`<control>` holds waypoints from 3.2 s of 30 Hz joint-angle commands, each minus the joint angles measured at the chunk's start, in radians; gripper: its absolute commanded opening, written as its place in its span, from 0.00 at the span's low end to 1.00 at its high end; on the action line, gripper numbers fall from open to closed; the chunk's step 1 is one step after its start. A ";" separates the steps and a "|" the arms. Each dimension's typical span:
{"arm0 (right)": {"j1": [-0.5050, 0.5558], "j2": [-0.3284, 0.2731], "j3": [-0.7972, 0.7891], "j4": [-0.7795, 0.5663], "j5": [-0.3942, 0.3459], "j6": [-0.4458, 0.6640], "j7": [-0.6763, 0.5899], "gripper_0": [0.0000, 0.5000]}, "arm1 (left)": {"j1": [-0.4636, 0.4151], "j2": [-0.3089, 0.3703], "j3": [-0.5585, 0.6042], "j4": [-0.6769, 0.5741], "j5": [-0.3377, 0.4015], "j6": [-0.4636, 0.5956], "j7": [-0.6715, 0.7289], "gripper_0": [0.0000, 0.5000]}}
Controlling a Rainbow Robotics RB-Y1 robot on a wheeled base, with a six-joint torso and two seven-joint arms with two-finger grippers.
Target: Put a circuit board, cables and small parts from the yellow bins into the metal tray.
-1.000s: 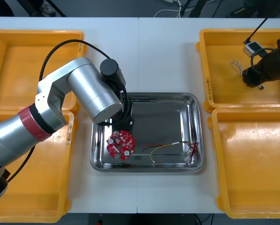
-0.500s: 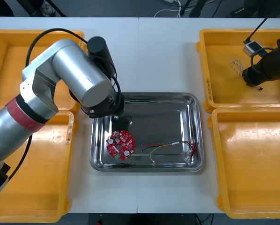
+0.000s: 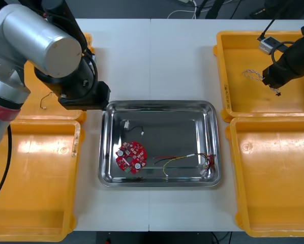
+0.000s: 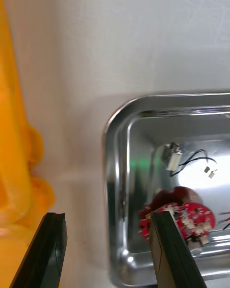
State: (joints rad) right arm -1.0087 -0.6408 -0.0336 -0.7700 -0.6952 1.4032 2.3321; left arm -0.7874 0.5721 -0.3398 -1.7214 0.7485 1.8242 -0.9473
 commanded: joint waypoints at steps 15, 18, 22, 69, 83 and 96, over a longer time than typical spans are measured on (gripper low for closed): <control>0.001 -0.031 -0.143 -0.344 0.123 0.415 -0.010 0.00 | -0.108 0.088 0.157 0.220 -0.041 -0.010 -0.327 1.00; 0.001 -0.022 -0.149 -0.400 0.129 0.474 -0.020 0.00 | -0.113 0.095 0.166 0.255 -0.063 -0.034 -0.377 1.00; 0.005 -0.003 -0.149 -0.476 0.132 0.517 -0.031 0.00 | -0.113 0.106 0.182 0.299 -0.078 -0.075 -0.429 1.00; 0.177 0.202 0.333 -1.017 -0.113 0.405 0.001 0.00 | -0.118 0.112 0.117 0.669 -0.124 -0.540 -0.648 1.00; 0.245 0.196 0.503 -1.014 0.011 0.246 0.061 0.00 | -0.115 0.111 0.090 0.684 -0.098 -0.569 -0.651 1.00; 0.308 0.174 0.569 -1.014 0.063 0.183 0.084 0.00 | -0.107 0.112 0.061 0.689 -0.092 -0.602 -0.651 1.00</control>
State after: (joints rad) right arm -0.7088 -0.4457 0.4940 -1.7566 -0.6557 1.6006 2.3944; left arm -0.8516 0.6491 -0.2496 -1.0280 0.6468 1.2474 -1.5470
